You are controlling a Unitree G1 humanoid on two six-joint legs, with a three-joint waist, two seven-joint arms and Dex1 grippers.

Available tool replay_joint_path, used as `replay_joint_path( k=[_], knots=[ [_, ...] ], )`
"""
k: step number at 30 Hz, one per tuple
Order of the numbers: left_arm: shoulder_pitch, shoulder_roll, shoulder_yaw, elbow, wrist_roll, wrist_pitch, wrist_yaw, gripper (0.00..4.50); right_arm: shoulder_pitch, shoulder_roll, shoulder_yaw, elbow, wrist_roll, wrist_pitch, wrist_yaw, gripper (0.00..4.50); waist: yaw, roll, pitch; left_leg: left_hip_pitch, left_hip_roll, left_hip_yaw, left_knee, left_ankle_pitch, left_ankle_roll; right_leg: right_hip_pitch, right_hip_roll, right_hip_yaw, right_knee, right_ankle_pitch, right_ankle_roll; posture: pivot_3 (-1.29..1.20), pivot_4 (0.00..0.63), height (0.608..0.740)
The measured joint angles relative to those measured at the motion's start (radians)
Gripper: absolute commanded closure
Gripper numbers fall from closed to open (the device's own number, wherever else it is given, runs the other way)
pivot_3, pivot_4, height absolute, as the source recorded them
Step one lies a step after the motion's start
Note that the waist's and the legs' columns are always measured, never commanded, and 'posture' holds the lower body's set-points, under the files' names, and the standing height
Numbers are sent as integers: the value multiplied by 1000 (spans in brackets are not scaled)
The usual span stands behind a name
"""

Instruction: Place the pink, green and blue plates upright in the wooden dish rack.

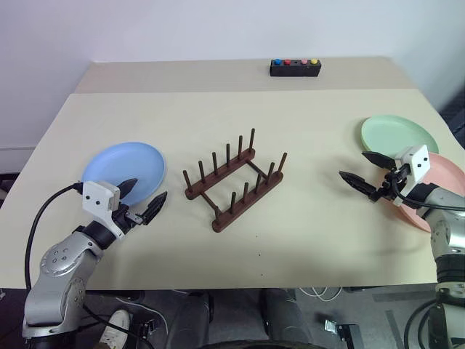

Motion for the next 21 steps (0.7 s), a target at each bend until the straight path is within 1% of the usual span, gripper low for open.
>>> replay_joint_path(
  k=[4, 11, 17, 21],
  knots=[
    [-3, 1, -10, 3, -1, 20, -20, 66, 61, -19, -19, -65, 27, 52, 24, 0, 0, 0, 0, 0, 0, 0, 0, 0, 0, 0, 0, 0, 0, 0, 0, 0, 150, 740],
    [7, 22, -31, 4, -4, 42, -53, 66, 137, -19, -32, -164, 46, 91, 6, 0, -2, 0, 0, 0, 0, 0, 0, 0, 0, 0, 0, 0, 0, -1, -1, 0, 150, 740],
    [74, 52, -31, -18, -16, 64, -81, 66, 148, -18, -32, -196, 47, 109, -11, 0, -1, 0, 0, 0, 0, 0, 0, 0, 0, 0, 0, 0, 0, -1, -2, 0, 150, 740],
    [125, 85, -29, -72, -77, 120, -125, 66, 156, -13, -28, -234, 46, 111, -20, 0, 0, 0, 0, 0, 0, 0, 0, 0, 0, 0, 0, 0, 0, -1, -2, 0, 150, 740]
  ],
)
